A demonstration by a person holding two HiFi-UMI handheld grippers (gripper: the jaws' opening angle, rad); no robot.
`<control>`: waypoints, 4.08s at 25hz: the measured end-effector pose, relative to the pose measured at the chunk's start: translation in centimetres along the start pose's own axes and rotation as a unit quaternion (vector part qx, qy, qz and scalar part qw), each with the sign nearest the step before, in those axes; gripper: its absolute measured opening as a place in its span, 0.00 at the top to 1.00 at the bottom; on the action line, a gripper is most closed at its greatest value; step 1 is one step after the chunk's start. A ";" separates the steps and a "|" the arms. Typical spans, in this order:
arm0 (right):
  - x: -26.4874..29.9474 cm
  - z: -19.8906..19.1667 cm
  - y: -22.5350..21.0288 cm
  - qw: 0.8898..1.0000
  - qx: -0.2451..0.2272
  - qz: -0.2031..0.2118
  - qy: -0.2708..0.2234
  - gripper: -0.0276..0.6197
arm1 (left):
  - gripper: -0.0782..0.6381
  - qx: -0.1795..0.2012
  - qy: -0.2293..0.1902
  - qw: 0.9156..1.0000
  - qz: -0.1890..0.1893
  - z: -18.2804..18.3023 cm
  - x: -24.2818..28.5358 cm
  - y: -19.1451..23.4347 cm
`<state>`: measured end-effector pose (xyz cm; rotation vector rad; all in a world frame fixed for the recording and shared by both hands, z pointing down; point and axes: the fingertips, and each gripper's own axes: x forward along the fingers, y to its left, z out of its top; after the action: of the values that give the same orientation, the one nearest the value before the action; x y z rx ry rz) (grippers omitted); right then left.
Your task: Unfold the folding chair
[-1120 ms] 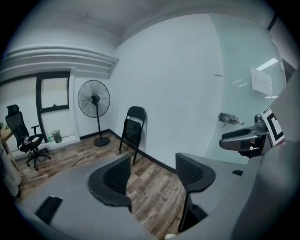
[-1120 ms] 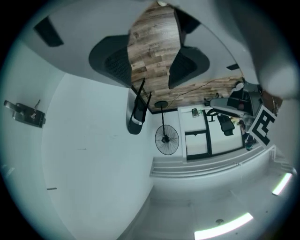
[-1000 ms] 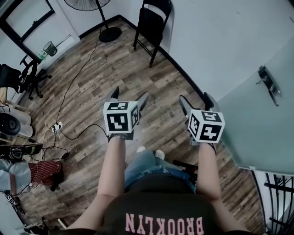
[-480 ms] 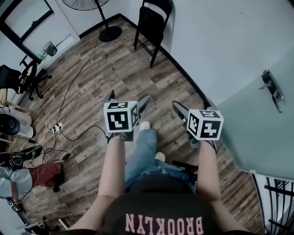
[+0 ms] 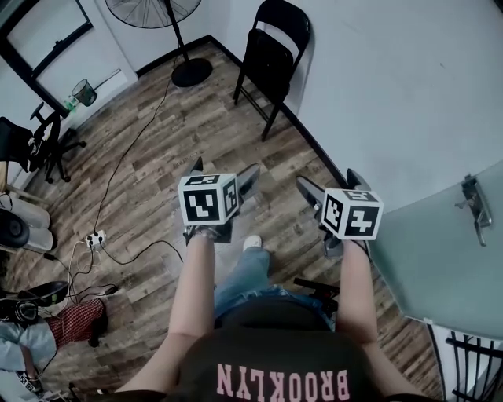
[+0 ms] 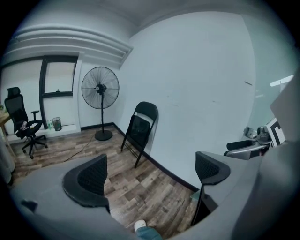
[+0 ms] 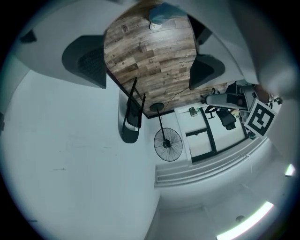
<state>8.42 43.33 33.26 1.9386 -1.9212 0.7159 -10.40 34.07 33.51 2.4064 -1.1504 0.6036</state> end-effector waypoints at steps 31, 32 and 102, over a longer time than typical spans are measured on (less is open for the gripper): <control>19.6 14.1 -6.2 0.998 0.004 -0.054 -0.022 0.17 | 0.22 0.022 0.005 1.000 0.004 14.6 19.4 12.2; 20.4 14.3 -6.8 0.998 0.009 -0.050 -0.024 0.17 | 0.22 0.021 0.004 1.000 0.005 14.9 20.2 12.2; 63.7 34.4 -30.5 0.998 -0.003 -0.018 0.063 0.28 | 0.31 -0.282 0.118 0.939 -0.156 29.0 81.6 10.9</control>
<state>41.11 -27.29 43.93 1.8725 -1.8062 0.7999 33.18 -38.34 55.41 1.9016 -0.6967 0.3774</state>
